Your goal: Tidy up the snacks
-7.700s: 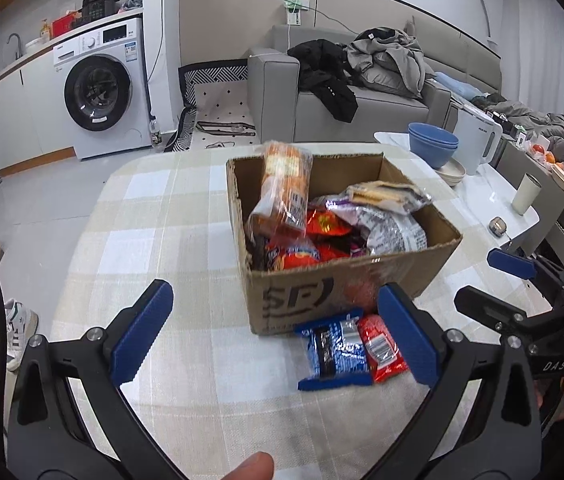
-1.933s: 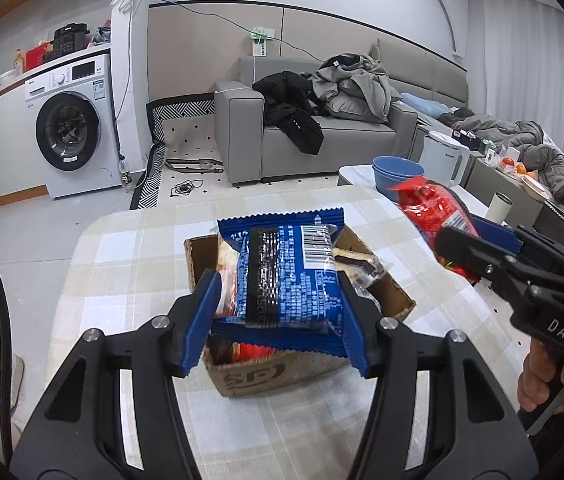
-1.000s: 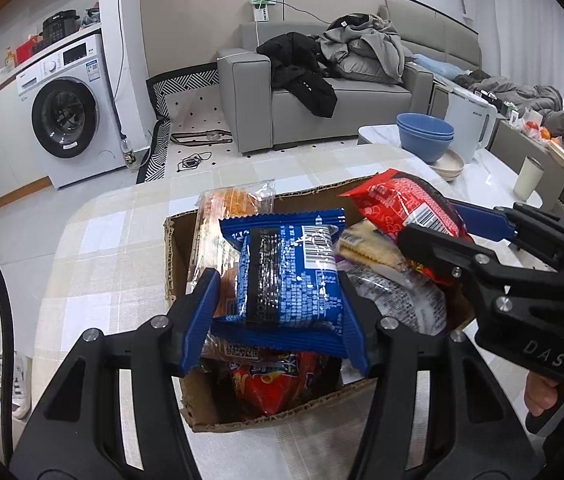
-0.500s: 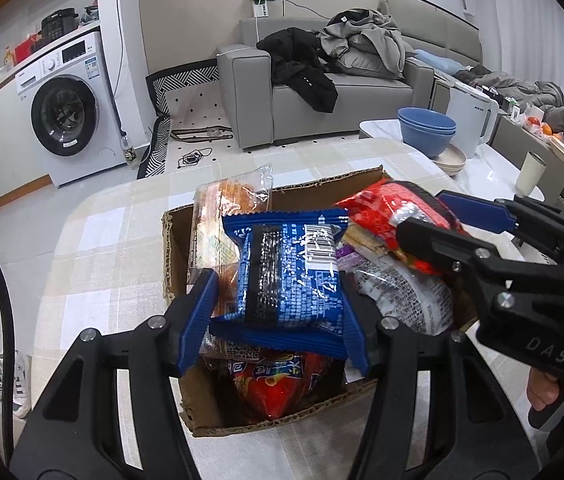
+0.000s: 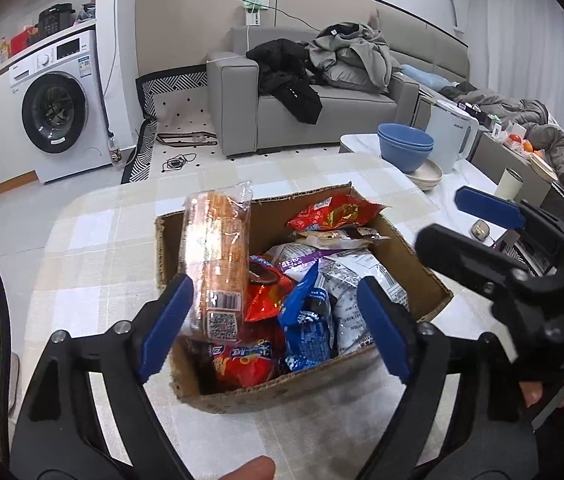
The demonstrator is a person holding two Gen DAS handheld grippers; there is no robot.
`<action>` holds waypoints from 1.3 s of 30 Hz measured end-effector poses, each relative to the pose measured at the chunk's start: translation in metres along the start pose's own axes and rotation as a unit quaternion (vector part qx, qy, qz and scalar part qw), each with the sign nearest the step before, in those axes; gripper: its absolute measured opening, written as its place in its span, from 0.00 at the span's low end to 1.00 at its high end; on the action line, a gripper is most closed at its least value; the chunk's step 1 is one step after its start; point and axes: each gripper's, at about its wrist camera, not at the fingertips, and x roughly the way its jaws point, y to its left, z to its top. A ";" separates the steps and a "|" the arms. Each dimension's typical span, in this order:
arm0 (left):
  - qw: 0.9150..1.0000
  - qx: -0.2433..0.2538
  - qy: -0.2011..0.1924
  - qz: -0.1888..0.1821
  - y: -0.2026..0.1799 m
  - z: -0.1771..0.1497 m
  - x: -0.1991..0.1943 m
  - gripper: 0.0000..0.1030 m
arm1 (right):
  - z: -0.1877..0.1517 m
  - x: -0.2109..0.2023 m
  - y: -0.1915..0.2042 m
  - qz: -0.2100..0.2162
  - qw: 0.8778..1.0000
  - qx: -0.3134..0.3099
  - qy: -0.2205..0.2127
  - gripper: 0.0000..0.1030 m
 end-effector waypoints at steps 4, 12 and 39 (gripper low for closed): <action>1.000 -0.011 -0.014 0.002 0.005 -0.003 -0.019 0.90 | -0.002 -0.014 0.001 0.009 1.000 0.001 -0.015 0.99; 0.998 -0.039 -0.053 -0.004 0.018 -0.017 -0.066 0.99 | -0.017 -0.039 0.016 0.023 0.999 -0.013 -0.035 1.00; 0.994 -0.029 -0.104 0.029 0.031 -0.116 -0.137 0.99 | -0.095 -0.071 0.035 0.037 0.998 -0.023 -0.048 1.00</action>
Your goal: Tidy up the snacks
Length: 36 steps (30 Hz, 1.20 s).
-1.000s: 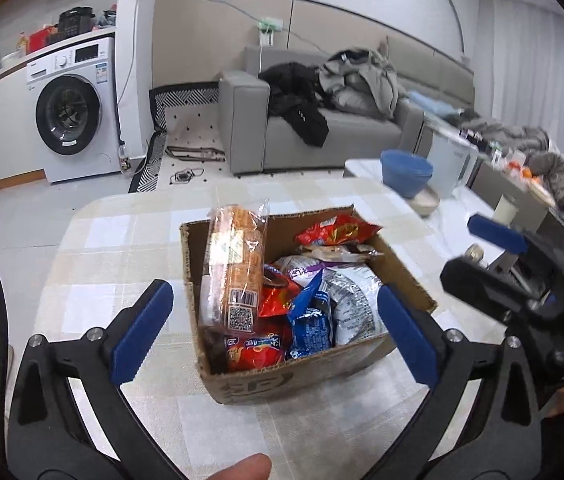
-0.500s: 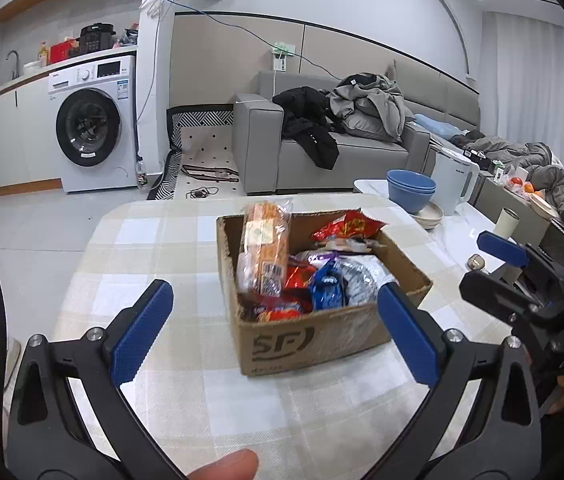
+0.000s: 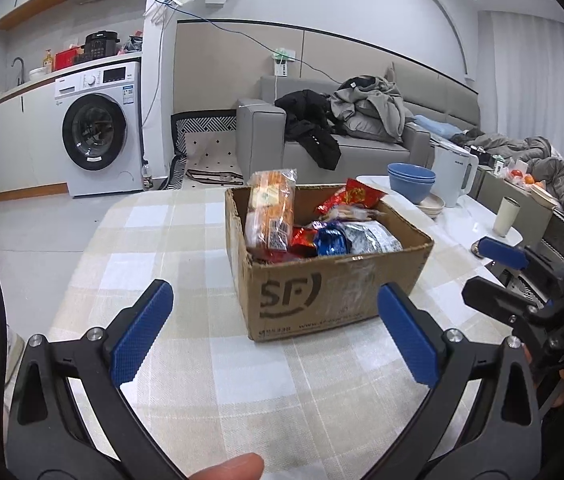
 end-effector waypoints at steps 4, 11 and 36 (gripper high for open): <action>1.000 0.006 0.002 0.005 -0.003 -0.008 0.003 0.99 | -0.009 -0.002 0.000 -0.005 1.000 0.003 -0.005 1.00; 1.000 0.007 -0.007 0.013 0.001 -0.024 0.004 0.99 | -0.021 -0.006 -0.006 -0.016 1.000 0.009 -0.012 1.00; 0.999 0.003 -0.031 0.022 0.008 -0.051 0.019 0.99 | -0.038 -0.007 -0.002 -0.031 0.999 -0.019 -0.025 1.00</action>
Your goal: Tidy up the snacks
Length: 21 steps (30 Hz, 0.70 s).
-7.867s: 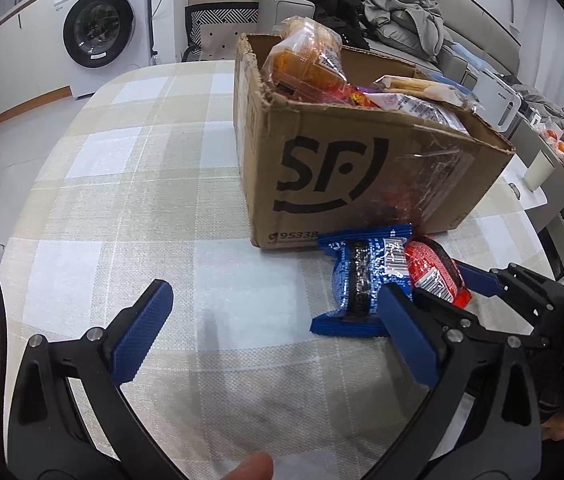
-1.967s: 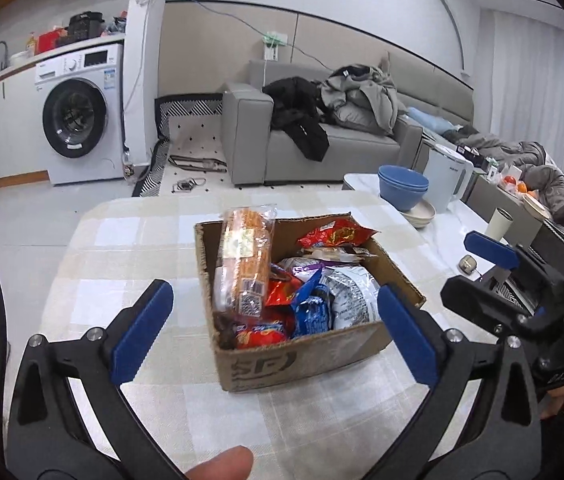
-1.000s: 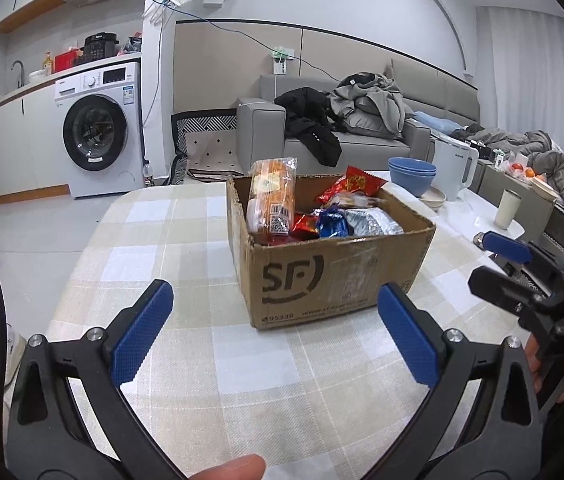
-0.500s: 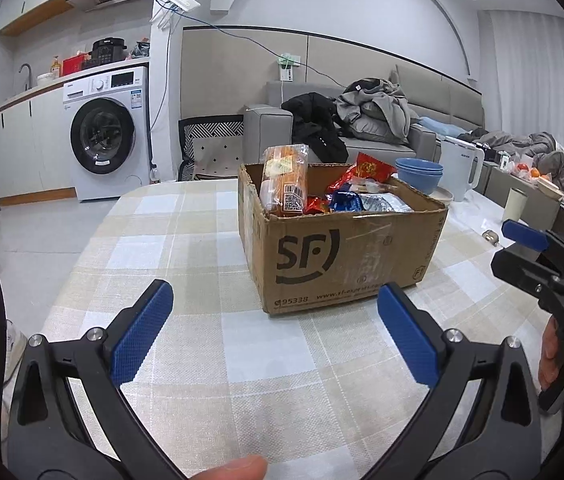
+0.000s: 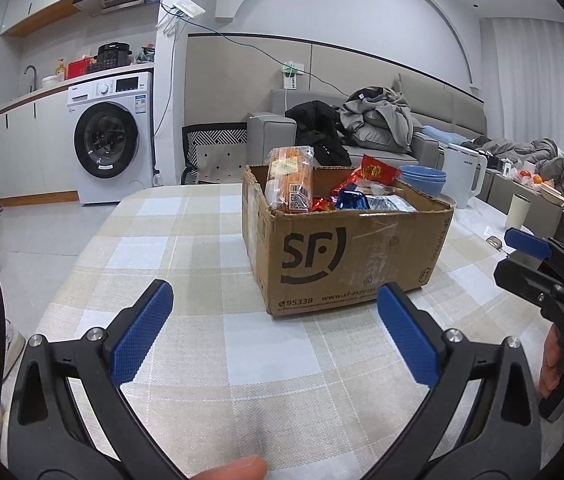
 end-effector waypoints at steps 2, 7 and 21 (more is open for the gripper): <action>1.000 0.002 0.000 0.001 -0.001 -0.002 0.002 0.99 | -0.001 0.000 0.000 -0.001 1.000 -0.001 0.001 1.00; 1.000 0.004 -0.001 -0.002 -0.002 -0.005 0.005 0.99 | -0.002 0.001 0.000 0.000 1.000 0.002 -0.002 1.00; 1.000 0.006 -0.004 -0.002 -0.004 -0.006 0.010 0.99 | -0.004 0.000 0.000 -0.001 1.000 0.004 -0.011 1.00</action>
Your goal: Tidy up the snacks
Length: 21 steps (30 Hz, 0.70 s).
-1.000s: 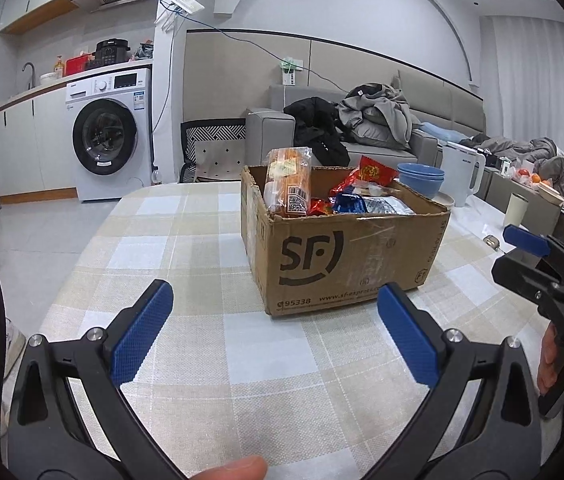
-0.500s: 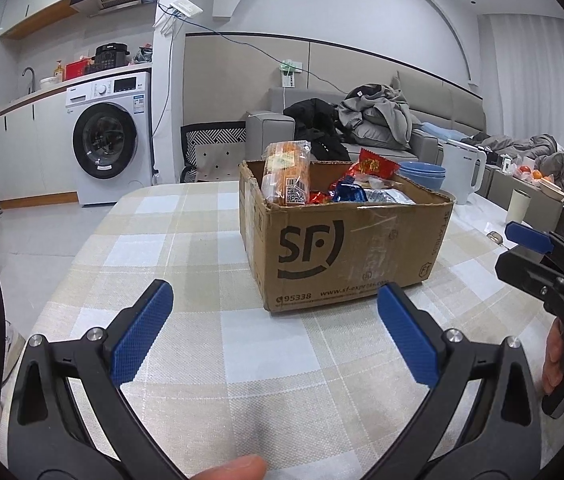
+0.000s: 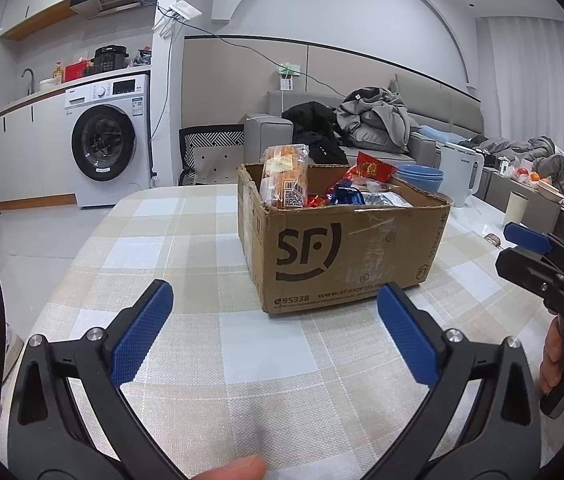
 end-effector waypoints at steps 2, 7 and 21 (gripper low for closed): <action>1.000 -0.001 -0.002 0.002 0.000 0.000 0.002 0.99 | 0.000 0.000 0.000 0.000 1.000 0.000 0.000 1.00; 1.000 -0.002 -0.003 0.002 0.000 0.000 0.004 0.99 | 0.000 0.000 0.000 0.000 1.000 0.000 0.000 1.00; 1.000 -0.001 -0.004 0.002 0.000 -0.001 0.003 0.99 | -0.001 0.000 0.000 0.000 1.000 -0.001 -0.001 1.00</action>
